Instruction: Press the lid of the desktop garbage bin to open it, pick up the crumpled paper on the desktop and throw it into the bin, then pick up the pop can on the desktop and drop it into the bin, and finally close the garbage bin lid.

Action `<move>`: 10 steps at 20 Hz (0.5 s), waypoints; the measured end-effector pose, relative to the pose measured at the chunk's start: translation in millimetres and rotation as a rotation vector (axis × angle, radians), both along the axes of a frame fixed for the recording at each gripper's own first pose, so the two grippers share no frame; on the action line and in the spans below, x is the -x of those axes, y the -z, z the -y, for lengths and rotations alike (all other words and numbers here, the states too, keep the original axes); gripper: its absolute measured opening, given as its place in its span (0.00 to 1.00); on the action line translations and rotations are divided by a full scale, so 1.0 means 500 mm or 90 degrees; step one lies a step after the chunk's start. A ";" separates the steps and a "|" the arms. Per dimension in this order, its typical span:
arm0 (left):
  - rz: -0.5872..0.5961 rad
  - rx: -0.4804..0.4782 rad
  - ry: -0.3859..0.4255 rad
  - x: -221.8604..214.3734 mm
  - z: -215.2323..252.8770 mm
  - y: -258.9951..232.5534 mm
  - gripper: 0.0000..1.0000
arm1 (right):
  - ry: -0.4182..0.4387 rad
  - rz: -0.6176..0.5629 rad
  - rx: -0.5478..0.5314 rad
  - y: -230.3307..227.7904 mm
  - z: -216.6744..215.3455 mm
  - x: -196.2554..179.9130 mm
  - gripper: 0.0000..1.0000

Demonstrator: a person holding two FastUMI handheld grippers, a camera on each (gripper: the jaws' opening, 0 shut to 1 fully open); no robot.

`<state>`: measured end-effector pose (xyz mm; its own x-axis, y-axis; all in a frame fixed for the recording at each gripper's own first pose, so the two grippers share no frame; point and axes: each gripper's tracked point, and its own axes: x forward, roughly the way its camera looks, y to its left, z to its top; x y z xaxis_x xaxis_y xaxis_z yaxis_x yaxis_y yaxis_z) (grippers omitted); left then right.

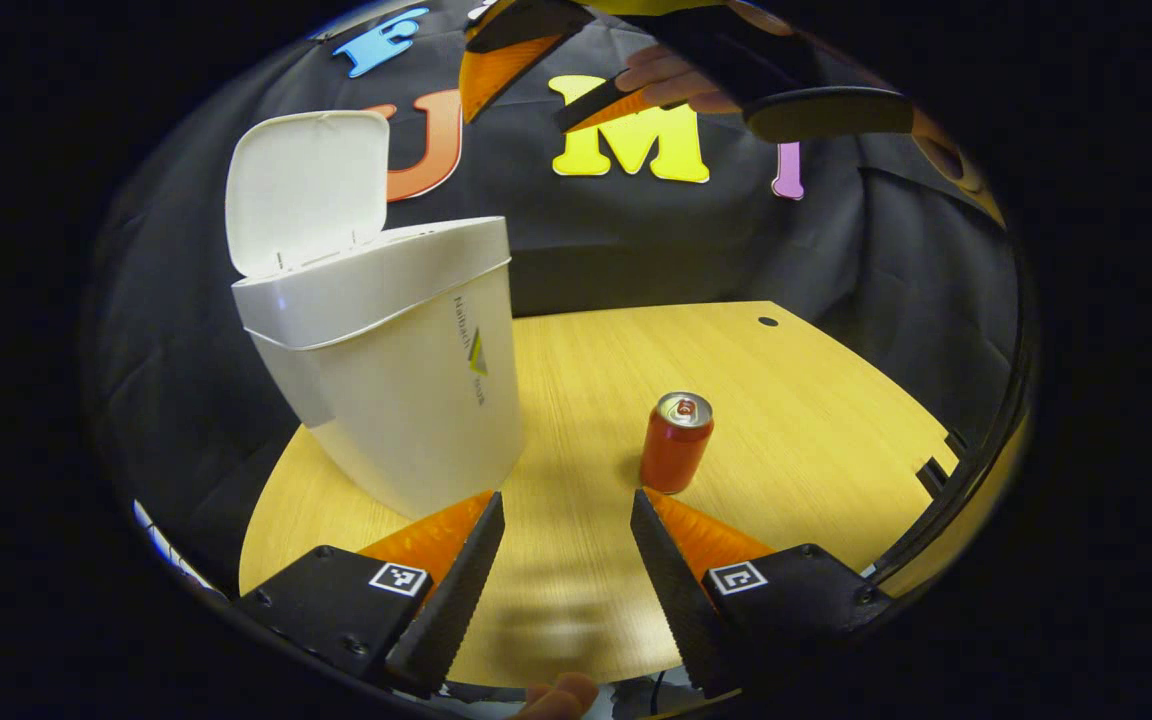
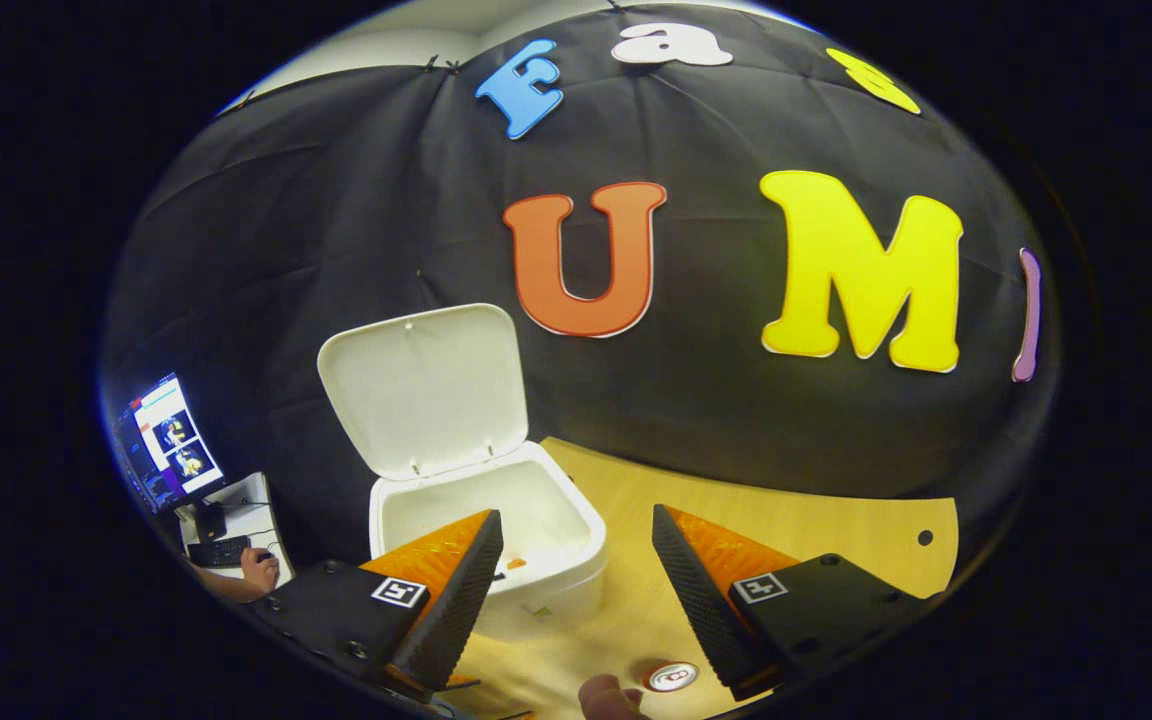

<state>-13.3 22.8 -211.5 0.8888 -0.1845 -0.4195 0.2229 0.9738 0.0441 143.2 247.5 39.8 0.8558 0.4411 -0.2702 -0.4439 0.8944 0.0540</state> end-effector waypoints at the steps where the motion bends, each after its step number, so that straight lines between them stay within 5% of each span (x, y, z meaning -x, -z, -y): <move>1: 0.000 -0.007 0.018 -0.012 0.022 0.007 0.86 | 0.038 -0.008 -0.007 0.008 0.077 0.005 0.95; 10: -0.013 -0.015 0.083 -0.060 0.128 0.047 0.86 | 0.185 -0.043 0.003 0.083 0.339 0.033 0.95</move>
